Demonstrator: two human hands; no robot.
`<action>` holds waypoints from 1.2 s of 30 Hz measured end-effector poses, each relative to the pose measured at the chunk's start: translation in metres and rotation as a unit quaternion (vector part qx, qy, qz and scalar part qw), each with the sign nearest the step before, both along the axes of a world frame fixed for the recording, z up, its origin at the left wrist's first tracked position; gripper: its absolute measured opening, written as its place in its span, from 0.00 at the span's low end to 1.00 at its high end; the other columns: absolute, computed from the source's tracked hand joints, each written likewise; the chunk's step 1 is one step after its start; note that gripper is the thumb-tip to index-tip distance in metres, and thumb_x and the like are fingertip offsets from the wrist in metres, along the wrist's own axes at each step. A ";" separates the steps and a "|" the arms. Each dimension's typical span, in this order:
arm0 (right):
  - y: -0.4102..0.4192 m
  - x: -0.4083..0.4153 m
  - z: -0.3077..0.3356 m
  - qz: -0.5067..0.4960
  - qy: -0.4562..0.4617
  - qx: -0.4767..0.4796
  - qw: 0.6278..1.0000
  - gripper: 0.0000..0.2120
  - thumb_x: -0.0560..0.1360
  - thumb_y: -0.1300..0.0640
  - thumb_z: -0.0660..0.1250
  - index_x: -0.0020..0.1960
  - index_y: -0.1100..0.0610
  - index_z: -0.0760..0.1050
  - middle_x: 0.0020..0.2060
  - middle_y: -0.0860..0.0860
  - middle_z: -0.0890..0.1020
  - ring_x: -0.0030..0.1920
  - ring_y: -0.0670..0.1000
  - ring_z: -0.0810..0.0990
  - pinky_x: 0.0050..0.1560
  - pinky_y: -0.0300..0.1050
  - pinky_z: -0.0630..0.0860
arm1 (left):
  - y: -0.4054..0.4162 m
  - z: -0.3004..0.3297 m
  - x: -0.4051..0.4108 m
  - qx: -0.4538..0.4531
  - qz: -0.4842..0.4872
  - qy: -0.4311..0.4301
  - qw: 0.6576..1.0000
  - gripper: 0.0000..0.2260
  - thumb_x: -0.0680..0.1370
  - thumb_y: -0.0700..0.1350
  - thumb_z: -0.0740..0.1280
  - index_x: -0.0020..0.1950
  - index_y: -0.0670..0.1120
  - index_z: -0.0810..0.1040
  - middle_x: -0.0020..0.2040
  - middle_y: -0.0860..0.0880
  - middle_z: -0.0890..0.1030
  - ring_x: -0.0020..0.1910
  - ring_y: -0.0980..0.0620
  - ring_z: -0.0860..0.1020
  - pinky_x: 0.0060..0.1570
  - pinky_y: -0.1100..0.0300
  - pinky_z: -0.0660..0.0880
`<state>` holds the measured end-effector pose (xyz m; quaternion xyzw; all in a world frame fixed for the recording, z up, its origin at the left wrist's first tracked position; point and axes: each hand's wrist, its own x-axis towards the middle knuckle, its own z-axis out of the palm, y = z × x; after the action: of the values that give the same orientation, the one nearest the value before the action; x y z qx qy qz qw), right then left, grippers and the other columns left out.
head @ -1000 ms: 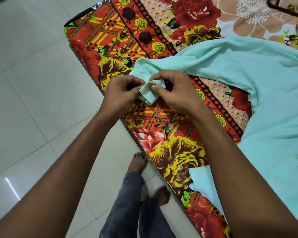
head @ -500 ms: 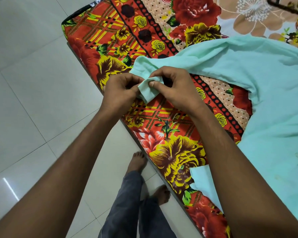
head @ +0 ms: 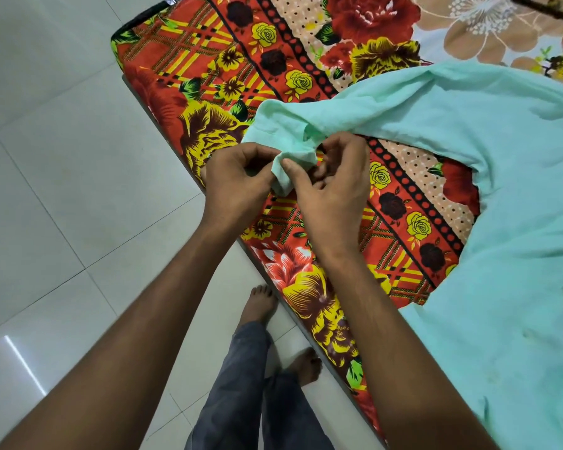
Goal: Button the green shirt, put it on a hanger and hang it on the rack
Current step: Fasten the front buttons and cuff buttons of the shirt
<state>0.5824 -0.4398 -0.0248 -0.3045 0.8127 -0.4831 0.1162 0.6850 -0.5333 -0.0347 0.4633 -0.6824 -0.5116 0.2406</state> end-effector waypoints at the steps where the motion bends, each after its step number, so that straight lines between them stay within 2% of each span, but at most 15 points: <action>1: 0.001 0.005 0.002 -0.020 0.011 -0.011 1.000 0.20 0.73 0.55 0.80 0.56 0.62 0.75 0.53 0.55 0.76 0.42 0.42 0.75 0.44 0.28 0.74 | 0.001 0.000 0.000 -0.005 0.005 -0.001 1.000 0.05 0.78 0.42 0.75 0.52 0.43 0.89 0.45 0.51 0.88 0.43 0.59 0.85 0.43 0.66 0.79; 3: 0.002 0.011 0.003 -0.018 0.031 -0.016 0.999 0.14 0.75 0.55 0.78 0.52 0.62 0.77 0.49 0.54 0.77 0.38 0.41 0.75 0.40 0.30 0.75 | 0.002 0.000 -0.001 -0.009 0.016 0.001 1.000 0.05 0.78 0.41 0.75 0.51 0.44 0.89 0.44 0.52 0.88 0.42 0.60 0.85 0.42 0.67 0.79; 5: 0.001 0.015 0.001 0.011 0.008 -0.009 1.000 0.12 0.78 0.50 0.75 0.49 0.60 0.80 0.45 0.52 0.80 0.39 0.45 0.79 0.37 0.37 0.78 | 0.002 0.001 -0.002 -0.015 0.019 0.006 1.000 0.05 0.77 0.41 0.74 0.51 0.43 0.89 0.44 0.51 0.88 0.42 0.59 0.85 0.42 0.65 0.79; 8: 0.001 0.021 0.004 0.010 -0.106 -0.006 0.994 0.15 0.78 0.46 0.73 0.52 0.59 0.83 0.46 0.51 0.85 0.45 0.47 0.85 0.41 0.42 0.83 | 0.003 0.002 0.000 -0.030 0.014 0.006 0.999 0.06 0.78 0.44 0.73 0.51 0.45 0.89 0.43 0.52 0.88 0.42 0.58 0.85 0.44 0.63 0.81; 10: 0.002 0.019 0.007 -0.008 -0.185 -0.024 0.982 0.14 0.79 0.48 0.73 0.53 0.60 0.84 0.44 0.50 0.87 0.45 0.46 0.87 0.44 0.40 0.84 | 0.004 0.003 0.000 -0.032 0.005 0.009 0.999 0.06 0.78 0.46 0.74 0.51 0.45 0.89 0.43 0.53 0.88 0.42 0.58 0.86 0.44 0.63 0.81; 13: 0.003 0.014 0.003 -0.022 -0.212 -0.012 0.977 0.07 0.80 0.56 0.73 0.53 0.59 0.86 0.43 0.49 0.88 0.44 0.44 0.87 0.46 0.38 0.83 | 0.005 0.003 0.000 -0.029 -0.006 0.014 0.999 0.07 0.78 0.46 0.76 0.52 0.45 0.89 0.44 0.53 0.88 0.43 0.57 0.86 0.44 0.63 0.81; 15: 0.003 0.011 0.002 -0.025 -0.235 -0.008 0.972 0.06 0.80 0.59 0.71 0.53 0.59 0.86 0.43 0.50 0.88 0.45 0.46 0.88 0.50 0.44 0.85 | 0.005 0.002 0.001 -0.029 -0.007 0.013 0.999 0.07 0.78 0.47 0.76 0.52 0.45 0.89 0.45 0.52 0.88 0.44 0.57 0.86 0.45 0.61 0.82; 16: 0.003 0.011 0.003 -0.022 -0.251 -0.011 0.968 0.07 0.80 0.58 0.71 0.53 0.59 0.87 0.43 0.50 0.89 0.45 0.47 0.88 0.51 0.47 0.86 | 0.005 0.002 0.001 -0.029 -0.008 0.013 0.999 0.07 0.78 0.47 0.76 0.53 0.45 0.89 0.45 0.52 0.88 0.44 0.56 0.86 0.45 0.61 0.82; 18: 0.004 0.010 0.008 -0.006 -0.274 -0.017 0.961 0.10 0.80 0.53 0.72 0.52 0.59 0.87 0.43 0.50 0.89 0.46 0.47 0.88 0.50 0.46 0.85 | 0.006 0.001 0.001 -0.031 -0.011 0.013 0.999 0.08 0.78 0.48 0.75 0.52 0.44 0.89 0.44 0.51 0.88 0.43 0.56 0.86 0.44 0.60 0.82; 20: 0.005 0.009 0.011 0.010 -0.280 -0.018 0.960 0.12 0.78 0.50 0.74 0.53 0.59 0.87 0.43 0.50 0.89 0.46 0.46 0.88 0.50 0.43 0.84 | 0.008 0.001 0.001 -0.048 -0.012 0.005 0.999 0.08 0.79 0.47 0.74 0.51 0.44 0.89 0.43 0.52 0.88 0.41 0.56 0.86 0.42 0.60 0.82; 24: 0.004 0.006 0.010 0.006 -0.277 0.006 0.961 0.08 0.78 0.56 0.74 0.52 0.59 0.87 0.43 0.49 0.89 0.46 0.45 0.88 0.50 0.41 0.84 | 0.007 0.000 0.003 -0.057 -0.021 -0.002 0.998 0.07 0.78 0.45 0.74 0.52 0.44 0.89 0.45 0.52 0.88 0.45 0.58 0.86 0.46 0.60 0.83; 27: 0.002 0.003 0.007 0.005 -0.281 0.024 0.959 0.08 0.80 0.56 0.71 0.53 0.58 0.87 0.44 0.49 0.89 0.47 0.46 0.88 0.53 0.48 0.86 | 0.006 0.000 0.003 -0.057 -0.026 -0.006 0.998 0.07 0.78 0.46 0.75 0.53 0.44 0.89 0.47 0.52 0.88 0.46 0.57 0.86 0.48 0.59 0.84; 32: 0.005 0.004 0.015 0.060 -0.284 0.011 0.957 0.12 0.80 0.50 0.73 0.53 0.59 0.87 0.44 0.50 0.89 0.47 0.45 0.88 0.52 0.42 0.84 | 0.005 0.000 0.004 -0.065 -0.020 0.002 0.998 0.08 0.79 0.48 0.73 0.49 0.44 0.89 0.42 0.53 0.87 0.40 0.58 0.85 0.41 0.63 0.80; 36: 0.003 0.007 0.012 0.038 -0.270 0.011 0.962 0.12 0.78 0.50 0.75 0.52 0.59 0.87 0.44 0.49 0.89 0.47 0.45 0.88 0.53 0.47 0.85 | 0.009 0.001 0.006 -0.092 -0.048 0.001 0.995 0.06 0.79 0.43 0.72 0.46 0.44 0.88 0.38 0.54 0.85 0.37 0.60 0.81 0.40 0.64 0.75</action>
<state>0.5893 -0.4371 -0.0129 -0.1920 0.7446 -0.5333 0.3525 0.6908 -0.5243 -0.0334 0.4052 -0.7481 -0.4580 0.2578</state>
